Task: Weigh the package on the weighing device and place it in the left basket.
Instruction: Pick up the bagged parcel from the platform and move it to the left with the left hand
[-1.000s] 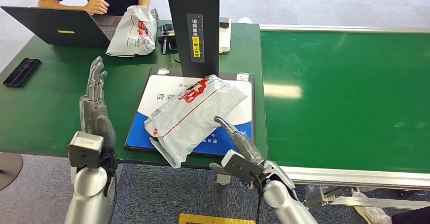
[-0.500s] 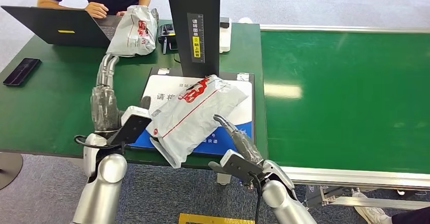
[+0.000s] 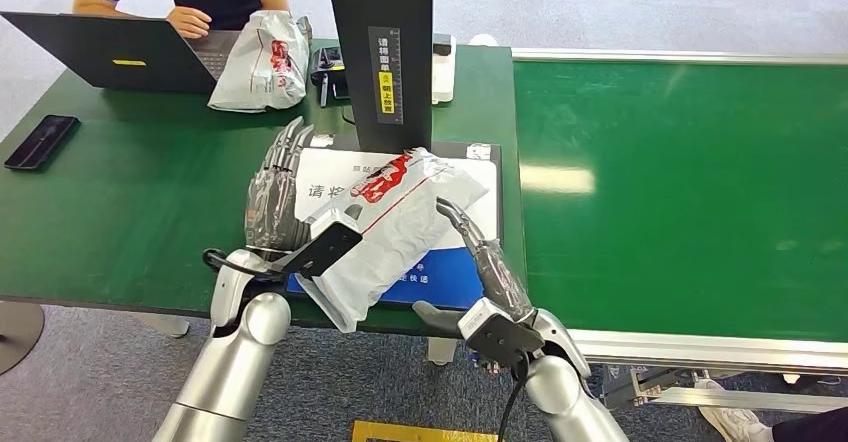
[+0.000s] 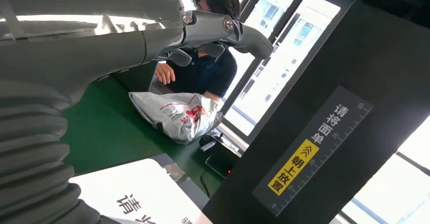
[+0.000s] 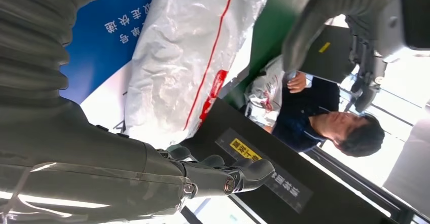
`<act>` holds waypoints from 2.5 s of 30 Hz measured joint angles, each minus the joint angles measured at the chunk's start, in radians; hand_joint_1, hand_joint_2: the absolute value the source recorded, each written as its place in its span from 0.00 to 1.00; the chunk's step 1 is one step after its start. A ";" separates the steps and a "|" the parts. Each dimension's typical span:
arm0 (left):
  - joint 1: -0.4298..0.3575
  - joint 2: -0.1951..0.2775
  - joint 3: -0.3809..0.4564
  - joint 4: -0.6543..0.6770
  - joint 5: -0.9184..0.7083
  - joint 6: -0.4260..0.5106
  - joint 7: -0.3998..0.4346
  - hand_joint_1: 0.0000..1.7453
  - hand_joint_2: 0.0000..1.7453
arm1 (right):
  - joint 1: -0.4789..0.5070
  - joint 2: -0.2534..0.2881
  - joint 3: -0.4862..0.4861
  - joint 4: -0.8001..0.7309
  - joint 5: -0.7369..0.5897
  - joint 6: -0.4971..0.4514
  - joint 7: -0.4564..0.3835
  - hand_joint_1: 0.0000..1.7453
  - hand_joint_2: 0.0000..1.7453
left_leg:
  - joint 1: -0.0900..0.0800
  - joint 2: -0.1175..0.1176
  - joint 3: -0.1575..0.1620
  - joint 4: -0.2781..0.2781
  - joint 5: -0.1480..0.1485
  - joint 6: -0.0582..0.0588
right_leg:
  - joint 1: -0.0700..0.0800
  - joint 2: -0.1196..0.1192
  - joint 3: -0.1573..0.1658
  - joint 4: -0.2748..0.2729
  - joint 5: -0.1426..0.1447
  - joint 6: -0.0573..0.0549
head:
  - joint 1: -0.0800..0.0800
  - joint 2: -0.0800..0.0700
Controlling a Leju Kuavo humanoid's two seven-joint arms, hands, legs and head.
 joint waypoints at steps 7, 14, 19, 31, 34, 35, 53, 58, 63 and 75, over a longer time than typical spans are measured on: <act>-0.002 0.006 -0.017 0.017 -0.004 -0.011 0.007 0.00 1.00 | 0.031 -0.004 -0.011 -0.055 -0.025 -0.042 -0.030 0.00 1.00 | 0.000 0.000 0.000 0.000 0.000 0.000 | 0.000 0.000 0.000 0.000 0.000 0.000 | 0.000 0.000; 0.006 0.020 -0.043 0.023 -0.011 -0.037 0.015 0.00 1.00 | 0.121 -0.003 -0.067 -0.200 -0.103 -0.134 -0.074 0.00 1.00 | 0.000 0.000 0.000 0.000 0.000 0.000 | 0.000 0.000 0.000 0.000 0.000 0.000 | 0.000 0.000; 0.009 0.032 -0.071 0.024 -0.014 -0.060 0.015 0.00 1.00 | 0.174 0.016 -0.117 -0.275 -0.106 -0.240 -0.101 0.00 1.00 | 0.000 -0.001 0.000 0.000 0.000 0.000 | 0.000 -0.001 0.000 0.000 0.000 0.000 | 0.000 0.000; 0.009 0.052 -0.107 0.024 -0.019 -0.093 0.025 0.00 1.00 | 0.218 0.039 -0.162 -0.332 -0.101 -0.338 -0.133 0.00 1.00 | 0.000 0.000 0.000 0.000 0.000 0.000 | 0.000 0.000 0.000 0.000 0.000 0.000 | 0.000 0.000; 0.008 0.062 -0.117 0.025 -0.030 -0.125 0.039 0.00 1.00 | 0.218 0.042 -0.163 -0.333 -0.098 -0.371 -0.145 0.00 1.00 | 0.000 0.000 0.000 0.000 0.000 0.000 | 0.000 0.000 0.000 0.000 0.000 0.000 | 0.000 0.000; 0.006 0.066 -0.121 0.027 -0.037 -0.142 0.044 0.00 1.00 | 0.217 0.042 -0.163 -0.332 -0.099 -0.378 -0.149 0.00 1.00 | 0.000 0.000 0.000 0.000 0.000 0.000 | 0.000 0.000 0.000 0.000 0.000 0.000 | 0.000 0.000; -0.188 0.103 -0.248 0.371 -0.049 -0.374 0.082 0.00 1.00 | 0.135 0.042 -0.163 -0.260 -0.129 -0.388 -0.163 0.00 1.00 | 0.000 0.000 0.000 0.000 0.001 0.000 | 0.000 -0.001 0.001 0.000 0.000 0.000 | 0.000 0.000; -0.233 0.103 -0.266 0.446 -0.028 -0.400 0.083 0.00 1.00 | 0.121 0.042 -0.163 -0.241 -0.139 -0.387 -0.157 0.00 1.00 | 0.000 0.000 0.000 0.000 0.001 0.000 | 0.000 -0.001 0.001 0.000 0.001 0.000 | 0.000 0.000; -0.305 0.101 -0.273 0.572 0.009 -0.472 0.125 0.00 1.00 | 0.094 0.042 -0.151 -0.206 -0.158 -0.392 -0.153 0.00 1.00 | 0.000 -0.001 0.002 0.000 0.001 0.000 | 0.000 -0.001 0.004 0.000 0.001 0.000 | 0.000 0.000; -0.395 0.090 -0.273 0.734 0.017 -0.515 0.184 1.00 1.00 | 0.068 0.042 -0.115 -0.152 -0.171 -0.422 -0.154 0.00 1.00 | 0.000 0.000 0.012 -0.001 0.001 0.000 | 0.000 -0.001 0.015 0.000 0.001 -0.001 | 0.000 0.000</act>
